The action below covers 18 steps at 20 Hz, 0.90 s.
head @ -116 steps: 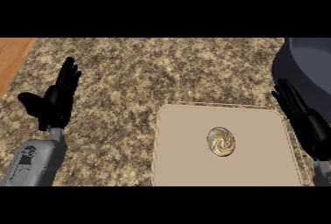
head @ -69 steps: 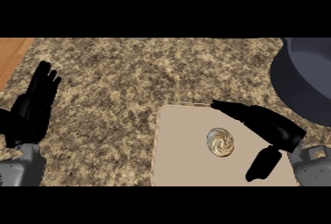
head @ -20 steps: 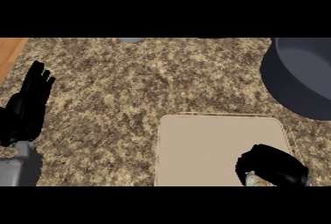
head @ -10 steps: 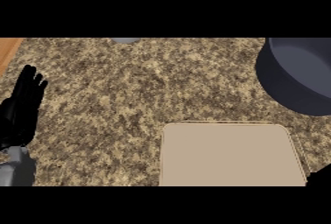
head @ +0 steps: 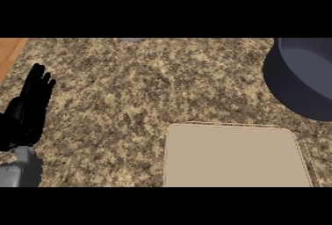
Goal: Pick the cupcake from the tray and place it in the pot
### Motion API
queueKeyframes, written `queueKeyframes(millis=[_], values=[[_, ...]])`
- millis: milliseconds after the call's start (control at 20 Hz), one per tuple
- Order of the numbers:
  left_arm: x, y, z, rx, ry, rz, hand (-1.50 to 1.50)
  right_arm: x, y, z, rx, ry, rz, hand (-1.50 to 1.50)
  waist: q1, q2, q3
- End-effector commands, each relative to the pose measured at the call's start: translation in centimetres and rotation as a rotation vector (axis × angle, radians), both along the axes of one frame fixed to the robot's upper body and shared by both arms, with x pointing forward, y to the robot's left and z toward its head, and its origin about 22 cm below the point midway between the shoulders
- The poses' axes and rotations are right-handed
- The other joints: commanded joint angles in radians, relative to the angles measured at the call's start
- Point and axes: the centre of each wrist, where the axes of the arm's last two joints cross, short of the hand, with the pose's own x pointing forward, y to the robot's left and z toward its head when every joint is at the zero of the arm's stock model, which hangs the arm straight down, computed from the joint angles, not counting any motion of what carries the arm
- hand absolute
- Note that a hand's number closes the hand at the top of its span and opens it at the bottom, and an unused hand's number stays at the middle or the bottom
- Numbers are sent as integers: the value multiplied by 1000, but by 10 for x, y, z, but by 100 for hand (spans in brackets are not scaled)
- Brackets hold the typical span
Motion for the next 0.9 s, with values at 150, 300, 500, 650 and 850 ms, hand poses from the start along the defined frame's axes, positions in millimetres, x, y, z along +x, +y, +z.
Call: queueKeyframes(millis=[150, 300, 500, 650, 850], values=[[10, -12, 8, 7, -20, -34, 0, 5, -52, 55, 113, -15, -94, 150, 37, 6, 1], [19, -3, 9, -6, -17, -35, 0, 29, -58, 42, 158, 28, -116, 150, 48, 9, 1], [3, -22, 5, -3, -20, -78, 0, 70, -54, 30, 144, 46, -172, 150, 69, 11, 2], [5, -14, -7, 3, -11, -77, 0, 96, -49, 36, 193, 94, -164, 150, 72, 13, 1], [15, -31, 8, 0, -44, -78, 0, 117, -60, 6, 287, 123, -178, 150, 92, 19, 4]])
